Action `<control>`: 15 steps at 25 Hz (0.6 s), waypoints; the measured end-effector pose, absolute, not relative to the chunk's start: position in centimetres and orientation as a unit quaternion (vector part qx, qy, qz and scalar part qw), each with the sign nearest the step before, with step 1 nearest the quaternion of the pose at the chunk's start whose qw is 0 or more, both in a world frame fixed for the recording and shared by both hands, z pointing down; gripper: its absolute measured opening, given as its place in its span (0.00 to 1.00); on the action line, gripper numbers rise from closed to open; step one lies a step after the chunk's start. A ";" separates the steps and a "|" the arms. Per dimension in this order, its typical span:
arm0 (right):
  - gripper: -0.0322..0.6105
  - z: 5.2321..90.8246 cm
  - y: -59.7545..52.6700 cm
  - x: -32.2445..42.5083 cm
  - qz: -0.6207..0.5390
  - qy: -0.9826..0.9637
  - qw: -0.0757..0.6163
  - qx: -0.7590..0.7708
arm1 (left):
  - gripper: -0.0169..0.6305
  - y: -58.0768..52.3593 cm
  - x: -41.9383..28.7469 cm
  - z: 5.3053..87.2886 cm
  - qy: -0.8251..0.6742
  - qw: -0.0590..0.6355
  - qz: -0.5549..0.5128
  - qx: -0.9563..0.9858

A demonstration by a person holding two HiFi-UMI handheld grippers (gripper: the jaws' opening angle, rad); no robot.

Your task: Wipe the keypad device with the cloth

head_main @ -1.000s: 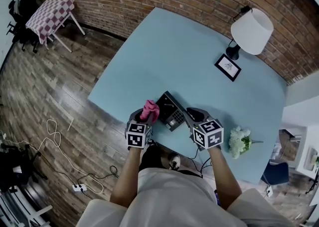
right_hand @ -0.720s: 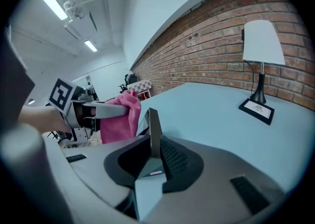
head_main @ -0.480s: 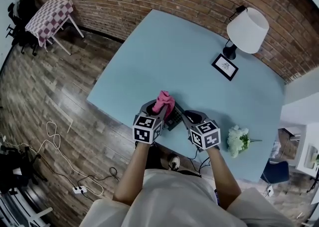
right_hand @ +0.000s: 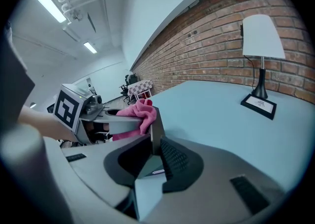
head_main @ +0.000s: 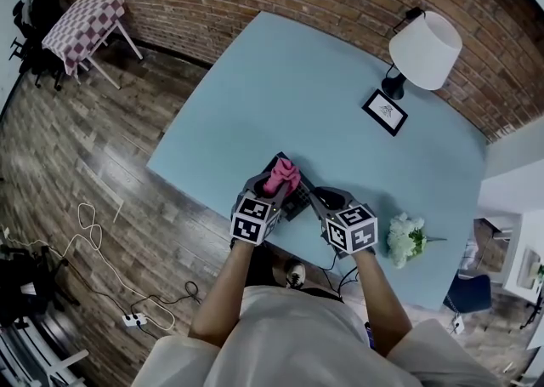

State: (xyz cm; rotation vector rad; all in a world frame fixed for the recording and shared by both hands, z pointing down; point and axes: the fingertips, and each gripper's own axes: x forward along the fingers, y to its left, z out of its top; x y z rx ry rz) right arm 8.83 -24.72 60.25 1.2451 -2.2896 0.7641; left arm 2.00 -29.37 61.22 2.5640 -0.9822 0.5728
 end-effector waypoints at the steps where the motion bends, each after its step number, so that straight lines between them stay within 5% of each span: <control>1: 0.19 60.3 -24.7 8.8 0.276 -0.824 0.209 0.448 | 0.26 -29.2 1.7 61.5 -0.349 0.172 0.200 0.899; 15: 0.19 60.3 -24.8 8.8 0.269 -0.828 0.204 0.447 | 0.26 -27.6 -1.2 65.1 -0.374 0.218 0.197 0.880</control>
